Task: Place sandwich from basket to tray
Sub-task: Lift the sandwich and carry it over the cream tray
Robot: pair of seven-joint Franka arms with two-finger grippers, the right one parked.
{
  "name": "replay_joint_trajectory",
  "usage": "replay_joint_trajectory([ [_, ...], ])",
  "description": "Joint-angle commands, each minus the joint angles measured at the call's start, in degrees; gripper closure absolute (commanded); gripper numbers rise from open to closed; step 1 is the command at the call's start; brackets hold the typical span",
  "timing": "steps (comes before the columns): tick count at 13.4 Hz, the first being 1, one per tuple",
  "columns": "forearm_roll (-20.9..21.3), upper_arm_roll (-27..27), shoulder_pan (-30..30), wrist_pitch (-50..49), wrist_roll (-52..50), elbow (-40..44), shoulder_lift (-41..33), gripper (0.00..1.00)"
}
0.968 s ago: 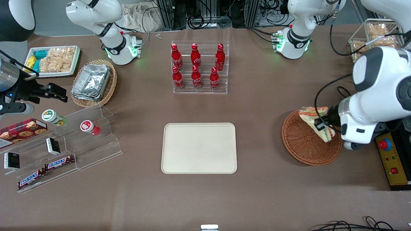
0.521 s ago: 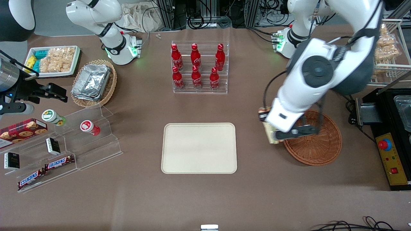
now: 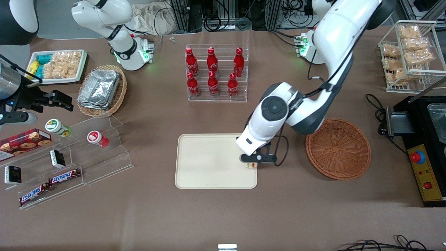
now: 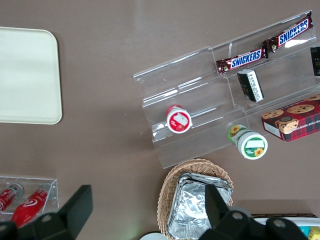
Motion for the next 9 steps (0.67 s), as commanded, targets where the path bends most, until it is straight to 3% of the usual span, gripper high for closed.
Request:
replay_joint_trajectory([
  [1, 1.8, 0.6, -0.7, 0.8, -0.5, 3.2, 6.1, 1.00],
  [4, 2.4, 0.7, -0.8, 2.2, -0.7, 3.5, 9.0, 0.97],
  [5, 2.7, 0.7, -0.8, 2.9, -1.1, 3.5, 9.4, 0.77],
  [6, 2.7, 0.7, -0.8, 2.9, -1.2, 3.5, 9.6, 0.46],
  [7, 2.7, 0.6, -0.8, 2.9, -1.4, 3.5, 9.5, 0.00],
  [9, 2.8, 0.7, -0.8, 2.6, -5.2, 3.4, 8.9, 0.00],
])
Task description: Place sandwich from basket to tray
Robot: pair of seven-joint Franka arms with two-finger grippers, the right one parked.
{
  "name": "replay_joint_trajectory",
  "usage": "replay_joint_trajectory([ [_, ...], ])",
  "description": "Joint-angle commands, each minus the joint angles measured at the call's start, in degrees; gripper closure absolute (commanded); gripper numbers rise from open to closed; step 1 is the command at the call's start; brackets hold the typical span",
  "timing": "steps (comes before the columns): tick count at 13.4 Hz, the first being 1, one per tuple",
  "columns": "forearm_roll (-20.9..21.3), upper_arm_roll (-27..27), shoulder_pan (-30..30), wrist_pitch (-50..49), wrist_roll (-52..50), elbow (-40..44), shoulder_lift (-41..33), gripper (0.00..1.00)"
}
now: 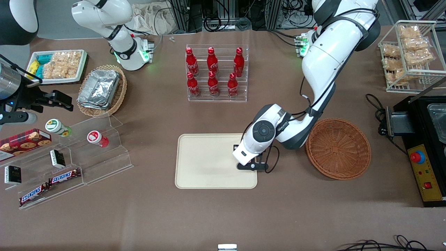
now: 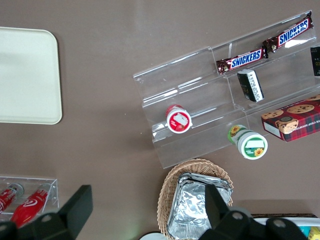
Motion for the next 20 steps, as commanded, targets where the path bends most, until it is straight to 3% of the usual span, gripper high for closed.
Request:
replay_joint_trajectory([
  [1, 1.4, 0.1, -0.6, -1.6, -4.5, 1.2, -0.7, 0.00],
  [6, 0.2, 0.0, 0.2, -20.4, -3.0, 1.3, -10.8, 0.01],
  [9, -0.1, 1.8, 0.3, -31.3, 3.9, 1.0, -19.1, 0.01],
  [14, -6.7, 14.1, 0.2, -39.1, 21.9, -0.2, -30.7, 0.01],
  [20, -12.7, 30.7, 0.1, -42.4, 44.1, 0.0, -35.3, 0.00],
])
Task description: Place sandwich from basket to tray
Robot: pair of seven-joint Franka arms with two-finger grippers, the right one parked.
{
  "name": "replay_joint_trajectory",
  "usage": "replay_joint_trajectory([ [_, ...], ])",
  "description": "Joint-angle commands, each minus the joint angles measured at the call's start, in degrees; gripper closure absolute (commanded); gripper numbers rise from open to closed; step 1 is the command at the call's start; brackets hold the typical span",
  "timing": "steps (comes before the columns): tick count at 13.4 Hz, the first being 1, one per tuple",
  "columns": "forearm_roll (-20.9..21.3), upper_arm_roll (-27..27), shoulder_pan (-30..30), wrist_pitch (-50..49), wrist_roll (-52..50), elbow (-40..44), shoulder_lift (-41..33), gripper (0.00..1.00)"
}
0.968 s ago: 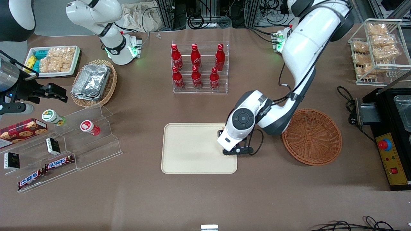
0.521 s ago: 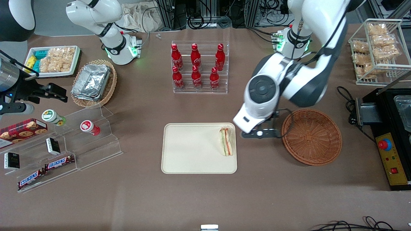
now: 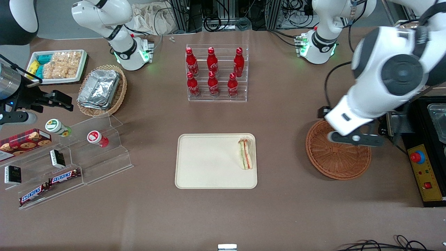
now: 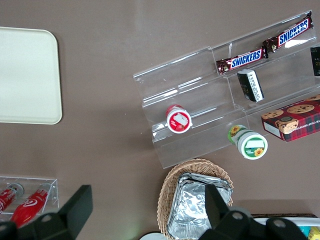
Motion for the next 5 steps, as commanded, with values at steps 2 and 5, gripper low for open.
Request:
replay_joint_trajectory([
  [2, -2.7, 9.5, -0.4, -0.2, 7.0, -1.7, -1.8, 0.00],
  [5, -2.7, 11.5, -0.4, -0.2, 7.0, -1.6, -1.7, 0.00],
])
